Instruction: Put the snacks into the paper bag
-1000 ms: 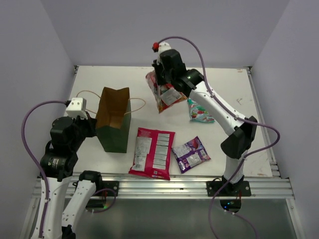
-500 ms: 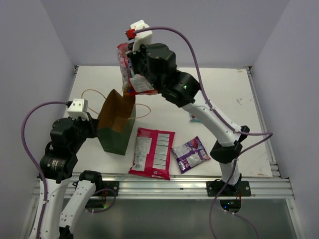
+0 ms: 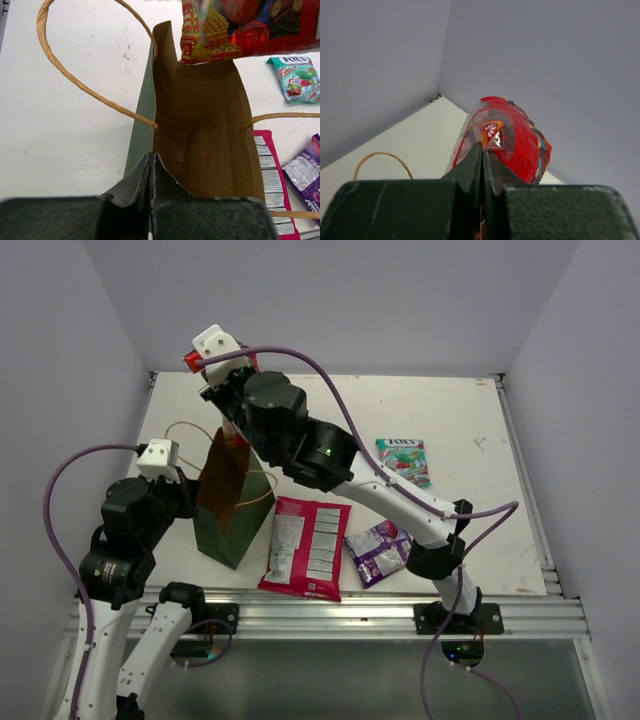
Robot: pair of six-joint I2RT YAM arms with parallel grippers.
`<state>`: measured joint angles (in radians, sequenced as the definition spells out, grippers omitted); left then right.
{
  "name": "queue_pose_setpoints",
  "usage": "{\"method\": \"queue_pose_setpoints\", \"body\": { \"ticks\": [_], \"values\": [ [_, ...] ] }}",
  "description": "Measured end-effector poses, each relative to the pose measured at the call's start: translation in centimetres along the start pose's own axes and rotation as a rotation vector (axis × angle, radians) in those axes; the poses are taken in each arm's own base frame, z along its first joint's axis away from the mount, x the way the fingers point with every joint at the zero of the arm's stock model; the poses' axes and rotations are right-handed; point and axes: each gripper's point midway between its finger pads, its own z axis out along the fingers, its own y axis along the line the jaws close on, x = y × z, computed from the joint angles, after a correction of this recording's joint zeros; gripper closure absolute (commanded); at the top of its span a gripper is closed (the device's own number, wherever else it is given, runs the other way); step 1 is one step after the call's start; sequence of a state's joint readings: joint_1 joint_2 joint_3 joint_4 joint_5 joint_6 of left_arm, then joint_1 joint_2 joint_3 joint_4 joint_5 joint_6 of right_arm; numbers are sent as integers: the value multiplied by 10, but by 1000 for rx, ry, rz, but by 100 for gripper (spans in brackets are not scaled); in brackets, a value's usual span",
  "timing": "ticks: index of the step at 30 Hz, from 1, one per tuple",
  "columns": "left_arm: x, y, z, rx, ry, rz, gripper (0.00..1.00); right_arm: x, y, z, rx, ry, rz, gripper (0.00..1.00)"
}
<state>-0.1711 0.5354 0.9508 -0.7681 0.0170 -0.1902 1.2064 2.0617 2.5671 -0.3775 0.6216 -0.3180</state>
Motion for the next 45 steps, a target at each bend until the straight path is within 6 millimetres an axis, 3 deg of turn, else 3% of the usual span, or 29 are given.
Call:
{"method": "queue_pose_setpoints", "body": {
  "ticks": [7, 17, 29, 32, 40, 45],
  "values": [
    [0, -1, 0, 0, 0, -12, 100, -21, -12, -8, 59, -46, -33, 100],
    [-3, -4, -3, -1, -20, -113, 100, -30, -12, -18, 68, -61, -33, 100],
    [11, -7, -1, 11, -26, -188, 100, 1, -4, -9, 111, 14, -60, 100],
    [12, -9, 0, 22, -33, -195, 100, 16, 7, -1, 120, 38, -71, 100],
    [16, -11, 0, 38, -48, -211, 100, 74, 58, 25, 100, 113, -148, 100],
    [17, -12, 0, 46, -59, -219, 100, 75, 75, 23, 93, 100, -155, 100]
  ]
}}
